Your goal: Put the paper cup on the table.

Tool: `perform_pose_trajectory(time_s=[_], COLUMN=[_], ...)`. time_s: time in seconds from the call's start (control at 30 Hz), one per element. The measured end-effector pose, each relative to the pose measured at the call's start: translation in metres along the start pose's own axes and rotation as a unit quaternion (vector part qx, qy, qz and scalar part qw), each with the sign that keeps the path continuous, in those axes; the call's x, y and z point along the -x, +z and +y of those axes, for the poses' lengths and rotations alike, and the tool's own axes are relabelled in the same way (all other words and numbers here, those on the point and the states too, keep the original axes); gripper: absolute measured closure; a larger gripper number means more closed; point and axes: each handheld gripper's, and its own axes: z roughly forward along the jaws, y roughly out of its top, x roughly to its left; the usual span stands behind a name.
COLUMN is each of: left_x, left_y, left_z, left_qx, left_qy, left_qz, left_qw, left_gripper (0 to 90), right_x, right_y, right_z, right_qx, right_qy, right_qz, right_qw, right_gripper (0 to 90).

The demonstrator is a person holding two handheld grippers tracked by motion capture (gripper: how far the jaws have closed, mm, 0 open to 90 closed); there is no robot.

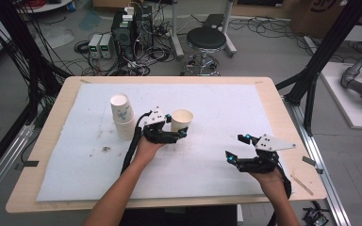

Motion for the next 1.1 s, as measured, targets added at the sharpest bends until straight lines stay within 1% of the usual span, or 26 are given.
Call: perform_pose_trajectory(time_s=[0.1, 0.17, 0.2, 0.23, 0.27, 0.3, 0.33, 0.47, 0.5, 0.53, 0.6, 0.63, 0.7, 0.73, 0.83, 0.87, 0.93, 0.97, 1.03, 1.1], left_x=[0.000, 0.000, 0.000, 0.001, 0.001, 0.001, 0.001, 0.001, 0.001, 0.002, 0.004, 0.004, 0.005, 0.006, 0.007, 0.006, 0.007, 0.007, 0.006, 0.005], left_y=[0.005, 0.007, 0.007, 0.008, 0.009, 0.010, 0.010, 0.008, 0.008, 0.007, 0.006, 0.006, 0.004, 0.002, -0.001, -0.002, -0.003, -0.005, -0.008, -0.010], left_z=[-0.003, -0.005, -0.005, -0.006, -0.007, -0.008, -0.009, -0.013, -0.013, -0.014, -0.014, -0.014, -0.013, -0.013, -0.013, -0.013, -0.014, -0.018, -0.023, -0.028], left_qx=[-0.018, -0.031, -0.031, -0.041, -0.054, -0.063, -0.068, -0.077, -0.082, -0.095, -0.101, -0.101, -0.112, -0.118, -0.127, -0.132, -0.134, -0.132, -0.138, -0.134], left_qy=[-0.001, 0.002, 0.002, 0.006, 0.009, 0.009, 0.009, 0.006, 0.006, 0.011, 0.016, 0.016, 0.023, 0.025, 0.026, 0.030, 0.029, 0.027, 0.021, 0.012], left_qz=[0.009, 0.013, 0.013, 0.016, 0.019, 0.022, 0.025, 0.033, 0.032, 0.032, 0.034, 0.034, 0.035, 0.037, 0.037, 0.038, 0.041, 0.045, 0.046, 0.047], left_qw=[0.9998, 0.9994, 0.9994, 0.9990, 0.9983, 0.9977, 0.9973, 0.9965, 0.9961, 0.9949, 0.9941, 0.9941, 0.9928, 0.9920, 0.9909, 0.9901, 0.9897, 0.9898, 0.9892, 0.9897], left_gripper=[30.1, 30.0, 29.9, 29.9, 29.8, 29.8, 29.7, 29.7, 29.5, 29.3, 29.2, 29.2, 29.1, 29.1, 29.0, 29.0, 29.0, 29.0, 29.0, 26.7], right_x=[0.000, 0.001, 0.001, 0.000, 0.001, 0.001, 0.001, 0.000, 0.000, 0.001, 0.001, 0.001, 0.000, 0.000, 0.000, 0.001, 0.000, 0.000, -0.001, -0.001], right_y=[0.000, 0.000, 0.000, -0.001, -0.001, -0.001, 0.000, 0.000, -0.001, -0.001, -0.001, -0.001, -0.001, -0.001, -0.001, -0.001, -0.001, -0.001, -0.001, -0.002], right_z=[0.000, -0.001, -0.001, -0.001, -0.001, -0.001, -0.001, -0.001, 0.000, 0.000, 0.000, 0.000, 0.000, 0.000, 0.000, 0.000, 0.000, 0.000, 0.001, 0.001], right_qx=[-0.002, -0.002, -0.002, -0.001, 0.000, 0.000, -0.001, -0.003, -0.002, -0.002, -0.002, -0.002, -0.004, -0.003, -0.002, -0.001, -0.002, -0.003, -0.002, -0.002], right_qy=[0.004, 0.002, 0.002, 0.005, 0.003, 0.004, 0.003, 0.003, 0.003, 0.003, 0.002, 0.002, 0.004, 0.002, 0.002, 0.001, 0.001, 0.003, 0.000, 0.002], right_qz=[0.001, 0.002, 0.002, 0.002, 0.001, 0.001, -0.001, -0.001, -0.001, -0.001, -0.001, -0.001, -0.002, -0.003, -0.004, -0.004, -0.004, -0.004, -0.004, -0.003], right_qw=[1.0000, 1.0000, 1.0000, 1.0000, 1.0000, 1.0000, 1.0000, 1.0000, 1.0000, 1.0000, 1.0000, 1.0000, 1.0000, 1.0000, 1.0000, 1.0000, 1.0000, 1.0000, 1.0000, 1.0000], right_gripper=[21.0, 21.0, 21.0, 20.9, 20.9, 21.0, 21.0, 20.9, 20.9, 20.9, 20.9, 20.9, 21.0, 20.9, 20.9, 21.0, 21.0, 21.0, 20.9, 21.0])
